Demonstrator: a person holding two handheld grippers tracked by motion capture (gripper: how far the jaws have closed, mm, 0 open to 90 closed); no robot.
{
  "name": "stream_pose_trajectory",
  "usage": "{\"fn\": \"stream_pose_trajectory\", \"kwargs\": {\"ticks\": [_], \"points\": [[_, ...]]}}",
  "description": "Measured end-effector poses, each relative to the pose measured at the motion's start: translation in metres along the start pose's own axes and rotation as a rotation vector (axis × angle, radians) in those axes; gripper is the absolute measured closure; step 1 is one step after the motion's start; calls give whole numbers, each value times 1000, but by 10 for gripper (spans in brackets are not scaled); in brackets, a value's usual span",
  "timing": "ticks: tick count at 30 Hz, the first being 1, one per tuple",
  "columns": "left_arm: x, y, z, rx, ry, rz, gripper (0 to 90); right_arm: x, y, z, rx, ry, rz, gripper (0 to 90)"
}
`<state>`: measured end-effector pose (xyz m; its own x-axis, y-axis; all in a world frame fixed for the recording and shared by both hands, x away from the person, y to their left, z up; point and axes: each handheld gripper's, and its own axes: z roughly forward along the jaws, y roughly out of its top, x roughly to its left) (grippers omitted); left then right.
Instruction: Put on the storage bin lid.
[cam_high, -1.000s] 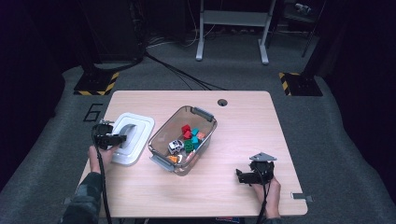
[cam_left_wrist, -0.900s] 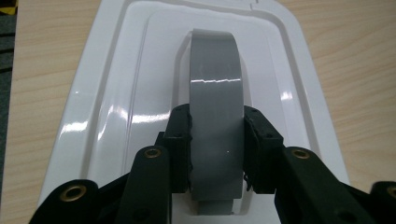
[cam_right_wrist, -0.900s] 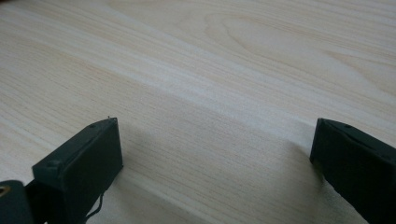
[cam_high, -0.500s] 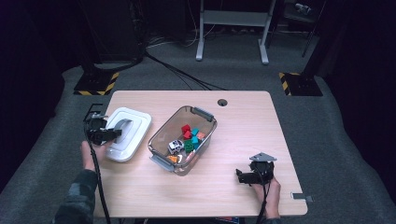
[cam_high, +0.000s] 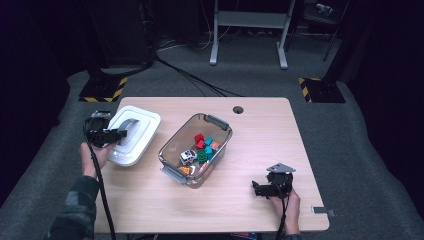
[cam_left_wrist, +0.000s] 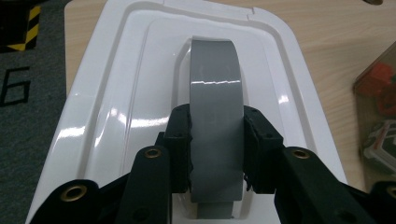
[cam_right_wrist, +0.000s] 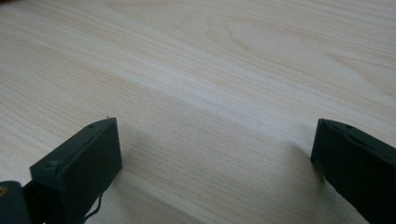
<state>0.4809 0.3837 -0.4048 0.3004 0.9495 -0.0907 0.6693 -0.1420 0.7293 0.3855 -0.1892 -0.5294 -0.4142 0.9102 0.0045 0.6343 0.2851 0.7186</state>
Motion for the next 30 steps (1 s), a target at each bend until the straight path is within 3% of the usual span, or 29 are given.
{"fn": "stream_pose_trajectory", "kwargs": {"ticks": [8, 11, 13, 25, 30], "points": [[-8, 15, -11, -27, -13, 2, 667, 0, 0, 0, 0, 1, -1, 9], [-13, 22, -17, -35, -25, 35, 666, 0, 0, 0, -1, 3, -1, 9], [-17, 25, -19, -48, -32, 32, 666, 0, 0, 0, -1, 3, -1, 9], [-45, 39, -30, -50, -97, 83, 666, -1, 0, 0, 0, 3, -13, 9], [-58, 44, -31, -51, -144, 99, 666, -1, 0, 0, 0, 3, -14, 9]]}}
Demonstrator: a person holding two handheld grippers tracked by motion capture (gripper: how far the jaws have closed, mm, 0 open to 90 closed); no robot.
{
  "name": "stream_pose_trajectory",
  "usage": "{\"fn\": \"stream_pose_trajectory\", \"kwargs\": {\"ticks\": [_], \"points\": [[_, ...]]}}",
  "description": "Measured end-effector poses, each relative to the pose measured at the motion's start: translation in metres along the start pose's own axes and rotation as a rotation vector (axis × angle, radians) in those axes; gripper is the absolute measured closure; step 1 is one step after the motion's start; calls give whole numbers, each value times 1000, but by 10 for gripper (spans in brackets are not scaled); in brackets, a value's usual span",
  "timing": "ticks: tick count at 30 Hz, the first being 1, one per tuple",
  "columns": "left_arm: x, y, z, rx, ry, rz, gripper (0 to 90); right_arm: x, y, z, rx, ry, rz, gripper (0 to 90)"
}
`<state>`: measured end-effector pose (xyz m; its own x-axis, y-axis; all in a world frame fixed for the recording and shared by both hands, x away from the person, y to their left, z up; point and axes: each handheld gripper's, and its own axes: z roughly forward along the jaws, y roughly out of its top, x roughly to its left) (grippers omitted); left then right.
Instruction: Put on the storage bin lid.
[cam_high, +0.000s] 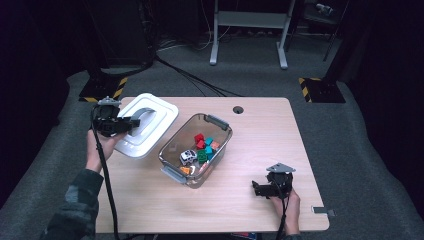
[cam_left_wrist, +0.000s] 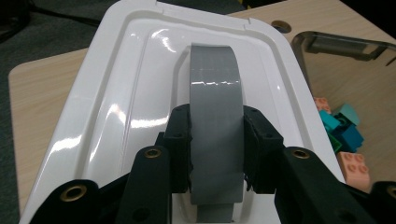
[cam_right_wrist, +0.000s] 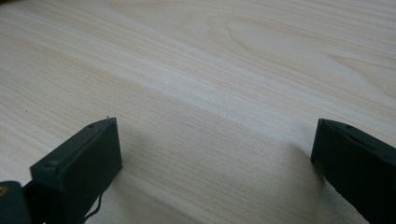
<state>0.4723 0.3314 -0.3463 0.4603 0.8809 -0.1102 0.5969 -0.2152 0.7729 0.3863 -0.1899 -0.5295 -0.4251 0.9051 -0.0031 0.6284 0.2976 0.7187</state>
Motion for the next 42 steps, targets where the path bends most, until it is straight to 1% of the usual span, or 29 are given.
{"fn": "stream_pose_trajectory", "kwargs": {"ticks": [3, 5, 7, 9, 11, 12, 14, 15, 16, 17, 18, 21, 23, 24, 28, 29, 33, 34, 38, 42], "points": [[-8, 3, 1, -7, -17, 9, 666, 0, 0, 0, 0, 0, 1, 9], [-12, 4, 2, -12, -37, 11, 666, 0, 0, 0, 0, 0, 0, 9], [-18, 6, 3, -25, -67, 8, 666, 0, 0, 0, 0, 0, 0, 9], [-23, 7, 4, -31, -81, 9, 666, 0, 0, 0, 0, -1, 0, 9], [-29, 9, 5, -24, -95, 20, 666, 0, 0, 0, 0, -1, 0, 9], [-33, 10, 6, -23, -105, 13, 666, 0, 0, 0, 1, -3, 0, 9], [-37, 11, 8, -28, -113, 21, 666, 0, 0, 0, 1, -3, 0, 9], [-39, 12, 8, -26, -117, 35, 666, 0, 0, 0, 0, -1, 0, 9], [-39, 12, 8, -26, -117, 35, 666, 0, 0, 0, 0, -1, 0, 9], [-45, 13, 11, -28, -124, 44, 666, 0, 0, 0, 0, -1, 0, 9], [-47, 13, 11, -28, -127, 50, 666, 0, 0, 0, 0, -1, 0, 9], [-55, 14, 15, -26, -148, 55, 666, 0, 0, 0, 0, -1, 0, 9], [-59, 14, 19, -32, -150, 59, 666, 0, 0, 0, 0, -1, 0, 9], [-62, 14, 20, -24, -155, 61, 666, 0, 0, 0, 0, -1, 0, 9], [-72, 14, 28, -21, -169, 58, 666, 0, 0, 0, 0, 0, 0, 9], [-73, 14, 29, -20, -170, 66, 666, 0, 0, 0, 0, -1, 0, 9], [-81, 13, 36, -12, -190, 49, 666, 0, 0, 0, 0, 0, 0, 9], [-83, 13, 38, -16, -190, 47, 666, 0, 0, 0, 0, -1, 0, 9], [-92, 12, 45, -2, -198, 55, 666, 0, 0, 0, 0, 0, 0, 9], [-99, 10, 49, -3, -210, 50, 666, 0, 0, 0, 0, 0, 0, 9]]}}
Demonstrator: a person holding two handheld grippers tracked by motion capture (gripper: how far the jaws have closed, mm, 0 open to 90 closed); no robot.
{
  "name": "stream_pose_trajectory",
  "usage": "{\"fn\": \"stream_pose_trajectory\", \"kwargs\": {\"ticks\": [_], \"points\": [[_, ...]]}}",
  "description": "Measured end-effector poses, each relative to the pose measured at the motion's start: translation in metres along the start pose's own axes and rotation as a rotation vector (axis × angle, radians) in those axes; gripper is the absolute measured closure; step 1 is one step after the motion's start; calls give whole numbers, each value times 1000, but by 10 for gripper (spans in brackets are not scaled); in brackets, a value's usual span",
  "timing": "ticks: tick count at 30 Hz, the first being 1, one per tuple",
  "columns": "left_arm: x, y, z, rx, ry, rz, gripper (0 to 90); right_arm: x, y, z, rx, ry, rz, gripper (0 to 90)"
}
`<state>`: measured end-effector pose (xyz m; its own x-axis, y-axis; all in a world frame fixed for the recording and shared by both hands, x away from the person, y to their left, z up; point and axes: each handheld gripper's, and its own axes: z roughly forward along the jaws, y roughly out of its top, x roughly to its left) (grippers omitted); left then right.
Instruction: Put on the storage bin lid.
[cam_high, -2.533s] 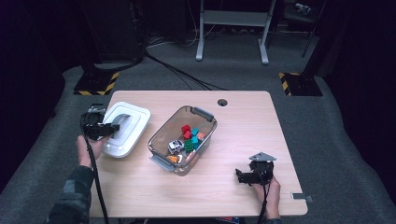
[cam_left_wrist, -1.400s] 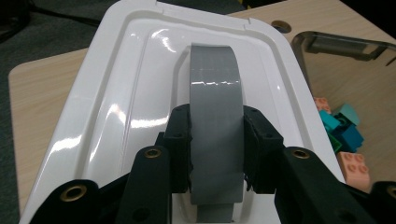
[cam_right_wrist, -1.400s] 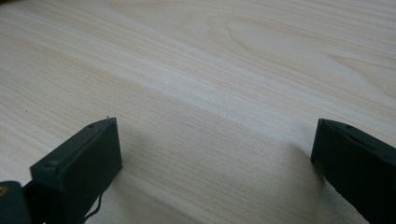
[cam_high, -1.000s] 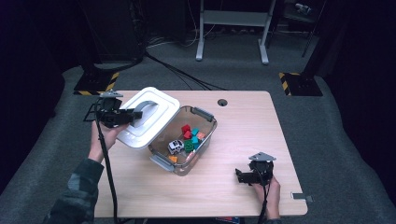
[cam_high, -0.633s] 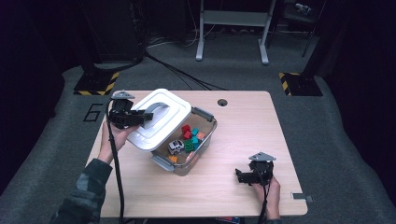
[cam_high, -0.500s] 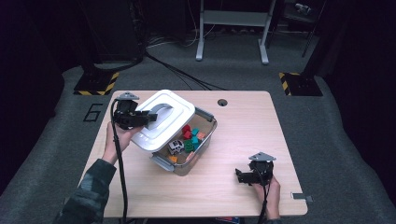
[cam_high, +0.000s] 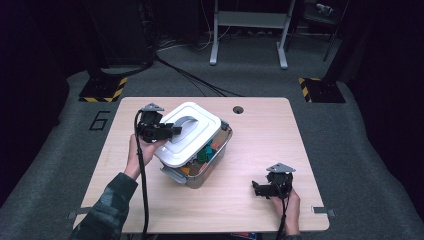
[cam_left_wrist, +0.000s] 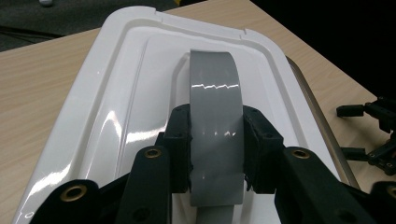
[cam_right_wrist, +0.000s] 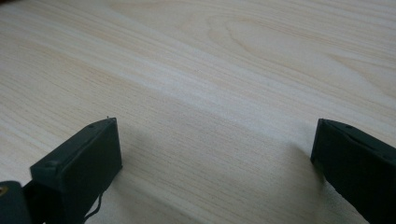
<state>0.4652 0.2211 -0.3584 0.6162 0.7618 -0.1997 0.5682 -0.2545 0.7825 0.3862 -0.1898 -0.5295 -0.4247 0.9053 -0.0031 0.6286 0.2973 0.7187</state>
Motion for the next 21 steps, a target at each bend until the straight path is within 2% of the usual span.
{"fn": "stream_pose_trajectory", "kwargs": {"ticks": [4, 11, 14, 21], "points": [[-5, -2, 6, 9, -10, 5, 666, 0, 0, 0, 0, 0, 0, 9], [-12, -8, 17, 9, -22, -12, 665, 0, 0, 0, 0, 0, 0, 9], [-13, -10, 20, 8, -24, -33, 665, 0, 0, 0, 0, 0, 0, 9], [-19, -14, 25, 18, -23, -26, 662, 0, 0, 0, 0, 0, 0, 9]]}}
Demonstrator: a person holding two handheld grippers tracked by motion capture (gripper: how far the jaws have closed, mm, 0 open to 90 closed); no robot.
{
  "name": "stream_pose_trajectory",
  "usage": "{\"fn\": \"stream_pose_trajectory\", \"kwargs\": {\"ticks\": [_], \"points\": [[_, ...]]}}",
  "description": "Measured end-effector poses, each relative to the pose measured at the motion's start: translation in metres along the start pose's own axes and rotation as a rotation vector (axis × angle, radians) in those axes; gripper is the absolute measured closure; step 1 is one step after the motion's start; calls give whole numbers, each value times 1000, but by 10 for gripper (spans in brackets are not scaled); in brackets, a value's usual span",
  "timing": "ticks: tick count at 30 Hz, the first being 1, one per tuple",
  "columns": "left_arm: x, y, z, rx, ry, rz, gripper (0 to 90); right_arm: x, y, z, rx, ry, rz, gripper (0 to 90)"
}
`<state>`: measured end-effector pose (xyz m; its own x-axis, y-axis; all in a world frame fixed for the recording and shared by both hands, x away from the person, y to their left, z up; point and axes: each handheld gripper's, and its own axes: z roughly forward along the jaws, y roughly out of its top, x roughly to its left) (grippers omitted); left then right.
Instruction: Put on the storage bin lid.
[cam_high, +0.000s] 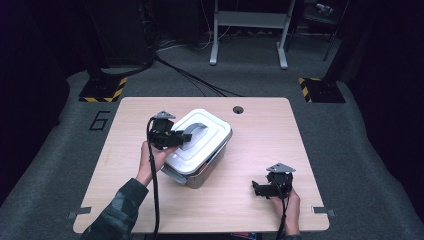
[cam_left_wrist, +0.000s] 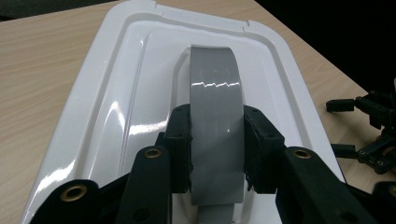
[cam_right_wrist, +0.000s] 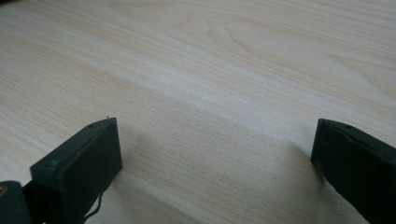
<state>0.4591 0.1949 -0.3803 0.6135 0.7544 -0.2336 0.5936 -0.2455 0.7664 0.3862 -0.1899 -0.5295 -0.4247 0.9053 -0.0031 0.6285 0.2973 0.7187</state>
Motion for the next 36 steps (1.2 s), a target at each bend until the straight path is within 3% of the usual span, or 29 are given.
{"fn": "stream_pose_trajectory", "kwargs": {"ticks": [8, 17, 24, 29, 36], "points": [[-10, -3, 1, 7, 27, 34, 652, 0, 0, 0, 0, 0, 0, 9], [-23, -6, 0, 19, 74, 101, 620, 0, 0, 0, 0, 0, -1, 9], [-26, -9, -1, 16, 84, 114, 604, 0, 0, 0, 0, 0, -1, 9], [-26, -7, -4, 5, 92, 107, 526, 0, 0, 0, 0, -1, -1, 9], [-17, -2, -25, -14, 98, 102, 341, 0, 0, 0, 0, -1, -1, 9]]}}
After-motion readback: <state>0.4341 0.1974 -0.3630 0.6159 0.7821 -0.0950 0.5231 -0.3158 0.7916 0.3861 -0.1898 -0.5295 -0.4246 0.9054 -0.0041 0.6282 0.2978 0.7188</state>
